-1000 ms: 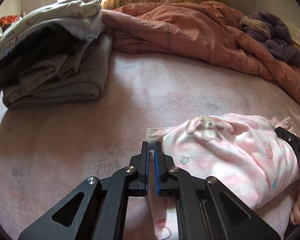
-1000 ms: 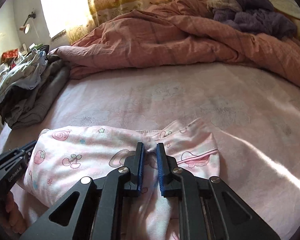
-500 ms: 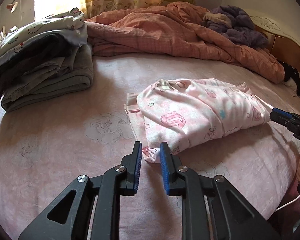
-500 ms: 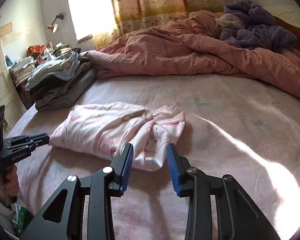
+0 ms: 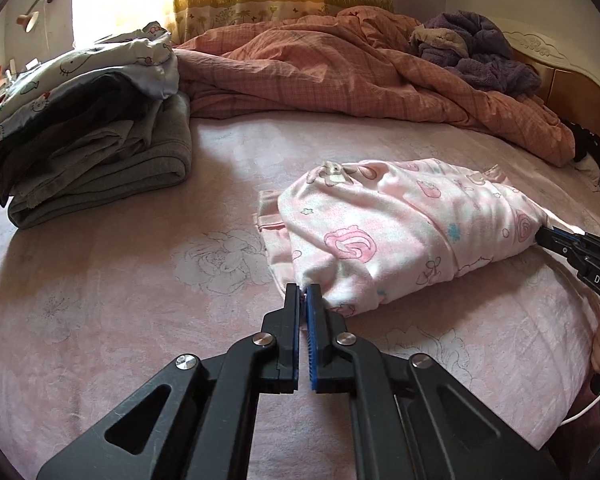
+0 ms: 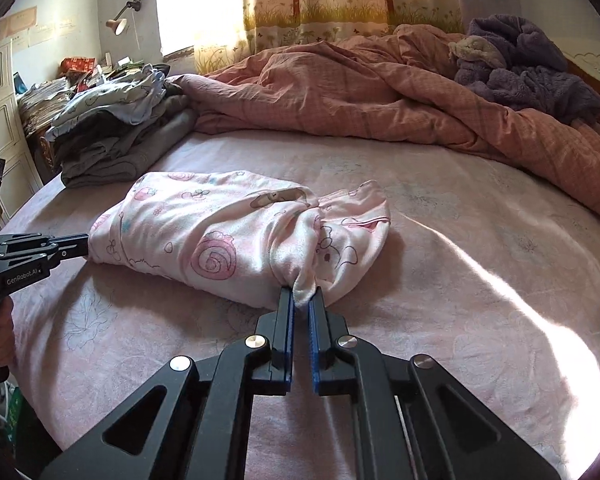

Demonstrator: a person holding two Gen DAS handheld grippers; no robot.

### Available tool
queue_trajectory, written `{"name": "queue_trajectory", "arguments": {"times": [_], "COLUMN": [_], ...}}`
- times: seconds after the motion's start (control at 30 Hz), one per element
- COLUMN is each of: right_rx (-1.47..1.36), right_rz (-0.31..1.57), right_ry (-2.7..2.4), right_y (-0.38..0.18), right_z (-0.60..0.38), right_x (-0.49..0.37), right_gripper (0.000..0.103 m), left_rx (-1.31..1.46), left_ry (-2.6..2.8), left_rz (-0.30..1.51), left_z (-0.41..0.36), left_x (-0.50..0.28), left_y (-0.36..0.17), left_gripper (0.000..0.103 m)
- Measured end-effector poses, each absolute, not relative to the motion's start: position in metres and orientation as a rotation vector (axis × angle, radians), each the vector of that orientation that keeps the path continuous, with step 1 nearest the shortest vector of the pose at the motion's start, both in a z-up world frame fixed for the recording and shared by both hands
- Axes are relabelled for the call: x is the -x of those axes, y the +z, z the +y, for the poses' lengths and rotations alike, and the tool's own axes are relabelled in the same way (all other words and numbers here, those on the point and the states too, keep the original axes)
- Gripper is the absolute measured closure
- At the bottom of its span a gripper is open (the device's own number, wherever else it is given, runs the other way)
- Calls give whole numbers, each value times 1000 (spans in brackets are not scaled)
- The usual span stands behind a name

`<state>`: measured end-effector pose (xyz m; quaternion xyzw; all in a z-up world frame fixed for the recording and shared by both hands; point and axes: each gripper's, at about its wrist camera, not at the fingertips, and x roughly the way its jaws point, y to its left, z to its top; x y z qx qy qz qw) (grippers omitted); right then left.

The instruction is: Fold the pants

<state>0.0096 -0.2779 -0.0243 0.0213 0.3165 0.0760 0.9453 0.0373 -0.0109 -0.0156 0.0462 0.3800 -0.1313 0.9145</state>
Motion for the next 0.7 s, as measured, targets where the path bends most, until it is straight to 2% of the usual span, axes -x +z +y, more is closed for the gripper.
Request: {"name": "queue_trajectory", "arguments": {"times": [0.27, 0.43, 0.53, 0.7], "right_rx": [-108, -97, -118, -111], "right_rz": [601, 663, 642, 583], "right_ry": [53, -6, -65, 9], "right_y": [-8, -29, -27, -4], "right_z": [-306, -312, -327, -341], "right_x": [-5, -11, -8, 3], "right_gripper": [101, 103, 103, 103], "left_rx": [-146, -189, -100, -185], "left_ry": [-199, -117, -155, -220], "left_rz": [768, 782, 778, 717], "left_z": [6, 10, 26, 9], "left_x": [-41, -37, -37, -23], "left_y": [-12, -31, -21, -5], "left_gripper": [103, 103, 103, 103]}}
